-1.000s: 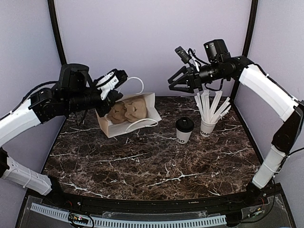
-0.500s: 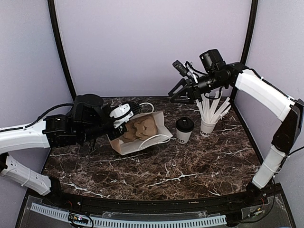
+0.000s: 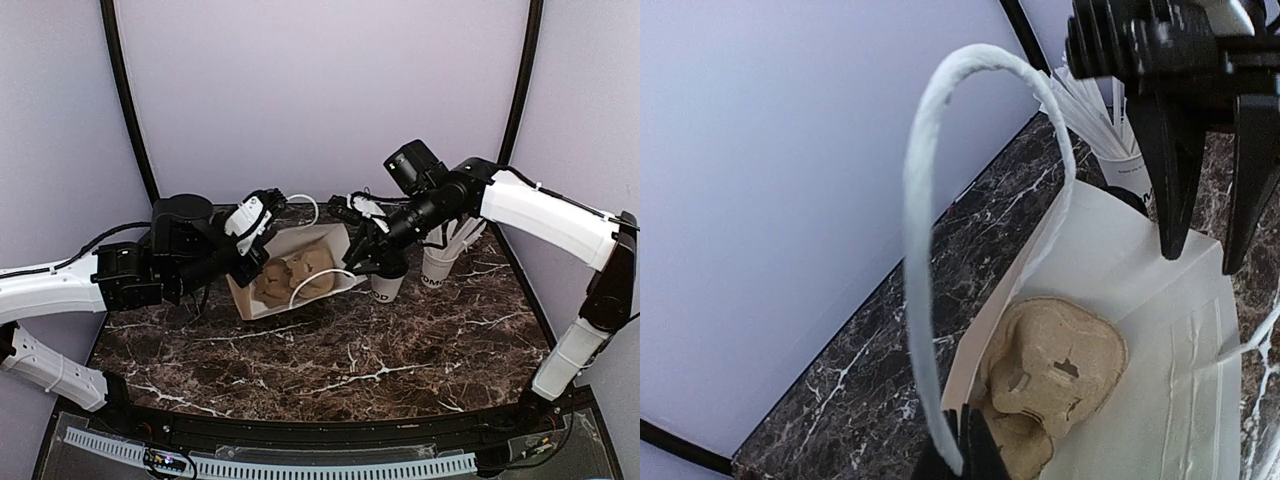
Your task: Pack the takeout coffee
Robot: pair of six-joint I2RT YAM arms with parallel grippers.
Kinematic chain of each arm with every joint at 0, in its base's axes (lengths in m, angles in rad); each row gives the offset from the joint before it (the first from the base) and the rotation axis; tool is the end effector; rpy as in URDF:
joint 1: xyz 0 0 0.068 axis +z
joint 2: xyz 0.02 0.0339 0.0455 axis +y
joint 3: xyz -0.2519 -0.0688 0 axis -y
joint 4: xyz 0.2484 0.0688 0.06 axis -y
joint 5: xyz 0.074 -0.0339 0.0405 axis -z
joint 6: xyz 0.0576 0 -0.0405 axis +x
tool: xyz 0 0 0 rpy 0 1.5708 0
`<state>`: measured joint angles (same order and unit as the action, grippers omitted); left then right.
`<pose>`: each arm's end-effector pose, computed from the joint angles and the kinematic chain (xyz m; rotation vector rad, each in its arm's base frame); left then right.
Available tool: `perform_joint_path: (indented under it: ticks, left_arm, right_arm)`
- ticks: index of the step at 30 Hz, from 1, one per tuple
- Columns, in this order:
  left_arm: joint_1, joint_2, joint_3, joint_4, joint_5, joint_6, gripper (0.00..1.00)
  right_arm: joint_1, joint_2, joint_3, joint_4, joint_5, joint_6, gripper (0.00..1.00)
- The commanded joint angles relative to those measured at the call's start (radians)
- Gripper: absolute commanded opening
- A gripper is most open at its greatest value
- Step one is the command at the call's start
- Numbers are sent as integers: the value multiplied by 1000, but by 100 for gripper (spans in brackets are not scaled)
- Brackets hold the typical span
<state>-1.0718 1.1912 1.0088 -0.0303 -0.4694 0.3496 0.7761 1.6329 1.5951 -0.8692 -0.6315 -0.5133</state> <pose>0.1685 -0.2548 0.3350 0.8753 1.5285 -0.1063 0.2334 0.2767 0.3206 -1.6746 1.7732 0.8944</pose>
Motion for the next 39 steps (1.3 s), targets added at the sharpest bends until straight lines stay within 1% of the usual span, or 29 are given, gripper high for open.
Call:
perform_joint_path:
  ticks: [1, 3, 7, 10, 17, 20, 24, 27, 34, 37, 39]
  left_arm:
    - [-6, 0, -14, 92, 24, -241, 0]
    - [-12, 10, -15, 108, 24, -353, 0]
    - [-43, 24, -37, 171, -15, -479, 0]
    - [-67, 41, -45, 211, -45, -488, 0]
    - [-75, 100, -25, 218, -55, -481, 0]
    - [-75, 114, -12, 212, -69, -502, 0]
    - [-74, 124, 10, 202, -99, -532, 0]
    - [-74, 119, 12, 203, -125, -549, 0]
    - [-73, 104, 9, 193, -140, -561, 0]
    - [-63, 79, 13, 184, -110, -528, 4]
    - [-50, 58, 17, 165, -89, -504, 3]
  right_arm:
    - [28, -14, -31, 120, 216, 98, 33]
    - [43, -9, -35, 128, 305, 100, 32]
    - [49, -4, -82, 180, 438, 136, 32]
    - [49, 3, -105, 209, 473, 170, 37]
    - [48, 47, -122, 322, 519, 312, 54]
    - [48, 84, -110, 360, 490, 359, 61]
    - [49, 145, -59, 360, 465, 399, 64]
    - [48, 146, -60, 396, 443, 417, 65]
    - [48, 148, -65, 457, 417, 426, 67]
    - [48, 154, -73, 484, 392, 438, 67]
    - [48, 163, -57, 476, 373, 440, 67]
